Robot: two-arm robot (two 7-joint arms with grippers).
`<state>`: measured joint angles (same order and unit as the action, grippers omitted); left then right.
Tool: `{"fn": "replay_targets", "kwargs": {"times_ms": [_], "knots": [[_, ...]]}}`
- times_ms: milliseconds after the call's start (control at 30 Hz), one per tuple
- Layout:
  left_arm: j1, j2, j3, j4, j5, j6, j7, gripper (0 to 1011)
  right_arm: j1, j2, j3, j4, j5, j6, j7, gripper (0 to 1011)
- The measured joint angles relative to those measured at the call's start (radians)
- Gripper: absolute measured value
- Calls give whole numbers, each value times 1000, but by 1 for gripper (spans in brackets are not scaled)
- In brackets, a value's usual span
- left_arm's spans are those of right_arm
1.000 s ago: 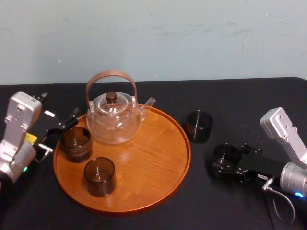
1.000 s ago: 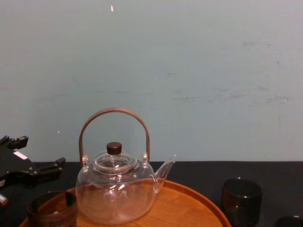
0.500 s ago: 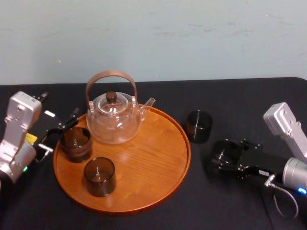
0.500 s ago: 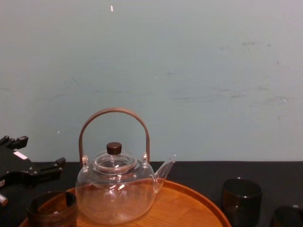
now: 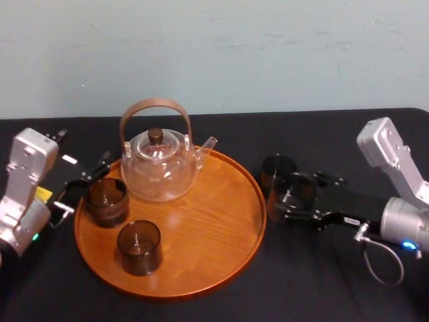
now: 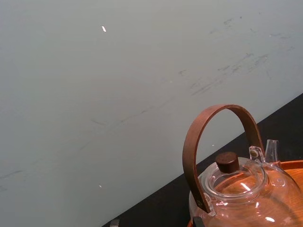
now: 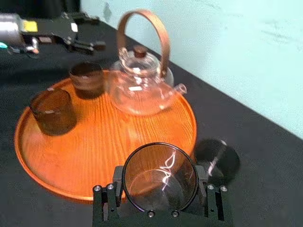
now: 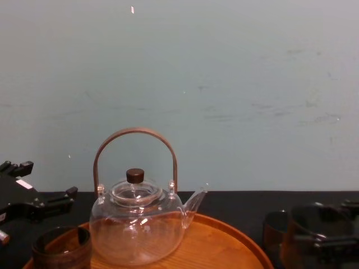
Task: Pick up the glass from the table and place it on the tray.
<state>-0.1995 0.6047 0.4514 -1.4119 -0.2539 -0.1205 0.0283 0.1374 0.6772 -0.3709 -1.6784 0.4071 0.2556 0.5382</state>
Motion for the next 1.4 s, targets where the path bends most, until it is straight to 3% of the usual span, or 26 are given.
{"fn": "replay_targets", "kwargs": {"times_ms": [467,867,1400], "knots": [[0,0,0,0,0,0,0,1001,109,-52,-115,29,-5,-22,50,905],[0,0,0,0,0,0,0,1001,167,-91,-198,76,-15,-26,78,905],[0,0,0,0,0,0,0,1001,183,-99,-251,101,-21,-25,93,905]]}}
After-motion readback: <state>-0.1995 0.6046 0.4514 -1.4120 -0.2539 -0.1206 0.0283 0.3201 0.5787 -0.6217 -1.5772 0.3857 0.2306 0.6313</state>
